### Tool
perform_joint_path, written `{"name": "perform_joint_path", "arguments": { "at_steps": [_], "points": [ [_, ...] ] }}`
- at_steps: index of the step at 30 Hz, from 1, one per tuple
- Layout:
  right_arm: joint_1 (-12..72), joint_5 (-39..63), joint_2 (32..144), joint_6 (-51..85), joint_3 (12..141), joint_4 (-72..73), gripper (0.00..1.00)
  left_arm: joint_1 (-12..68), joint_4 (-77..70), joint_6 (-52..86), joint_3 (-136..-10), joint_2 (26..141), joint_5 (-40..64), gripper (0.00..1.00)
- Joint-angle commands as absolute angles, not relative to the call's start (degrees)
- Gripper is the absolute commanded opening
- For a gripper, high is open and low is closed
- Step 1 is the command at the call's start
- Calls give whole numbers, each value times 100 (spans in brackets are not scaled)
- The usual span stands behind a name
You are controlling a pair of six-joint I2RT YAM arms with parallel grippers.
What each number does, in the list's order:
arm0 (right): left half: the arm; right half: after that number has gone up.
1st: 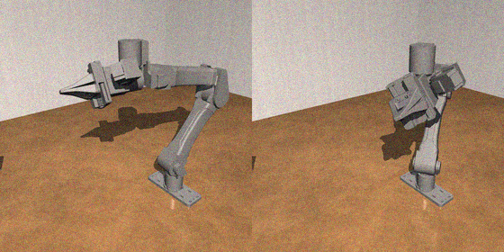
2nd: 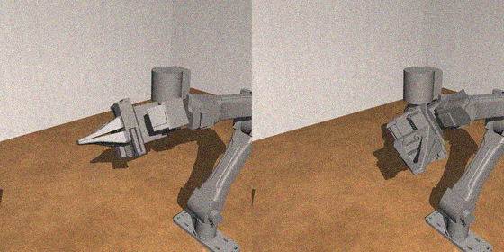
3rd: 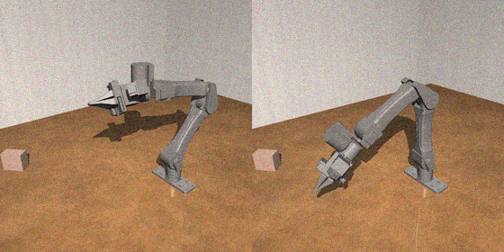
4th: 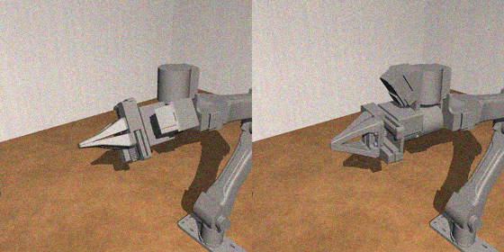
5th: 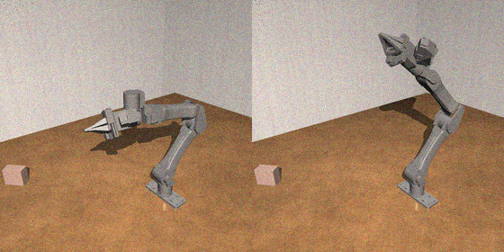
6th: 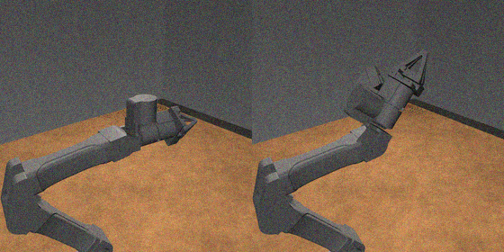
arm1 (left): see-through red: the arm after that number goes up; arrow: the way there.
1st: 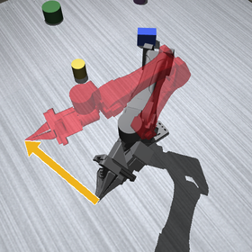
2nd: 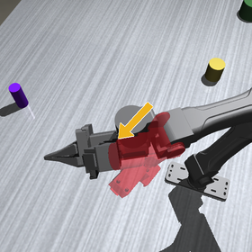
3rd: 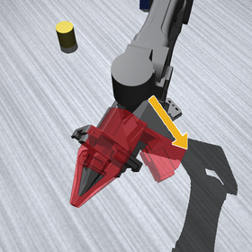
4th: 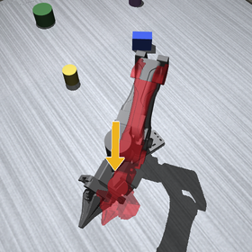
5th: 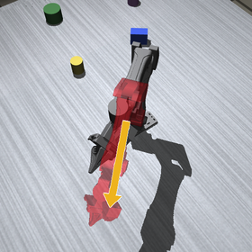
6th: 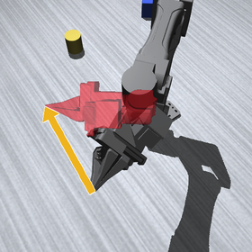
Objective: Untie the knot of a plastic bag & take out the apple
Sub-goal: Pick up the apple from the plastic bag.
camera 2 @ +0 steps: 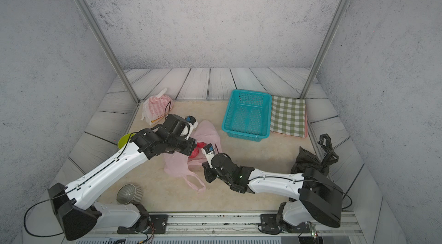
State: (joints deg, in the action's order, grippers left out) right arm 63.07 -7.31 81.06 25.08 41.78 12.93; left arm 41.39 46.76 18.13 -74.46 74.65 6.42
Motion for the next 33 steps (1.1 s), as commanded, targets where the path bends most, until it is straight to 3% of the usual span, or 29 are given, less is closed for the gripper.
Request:
{"name": "perform_joint_path", "arguments": {
  "at_steps": [1, 15, 17, 22, 26, 33],
  "points": [
    [6329, -1196, 8482, 2303, 4507, 1588, 0, 4086, 4706, 1524, -7804, 7435, 962, 0],
    [6331, -1819, 10455, 1511, 5656, 2705, 0, 4078, 5120, 1352, -8151, 7230, 1587, 0],
    [6321, -2086, 10664, 1415, 5804, 2871, 6, 4078, 5193, 1340, -8127, 7192, 1651, 0],
    [6242, -2118, 11208, 1251, 6491, 2584, 34, 4078, 5308, 1310, -7767, 7030, 1555, 0],
    [6142, -2243, 11442, 1400, 6722, 2478, 44, 4070, 5390, 1331, -7419, 6792, 1312, 0],
    [5876, -1966, 11910, 1516, 7253, 2234, 75, 4059, 5510, 1363, -7260, 6472, 1222, 0]
  ]
}}
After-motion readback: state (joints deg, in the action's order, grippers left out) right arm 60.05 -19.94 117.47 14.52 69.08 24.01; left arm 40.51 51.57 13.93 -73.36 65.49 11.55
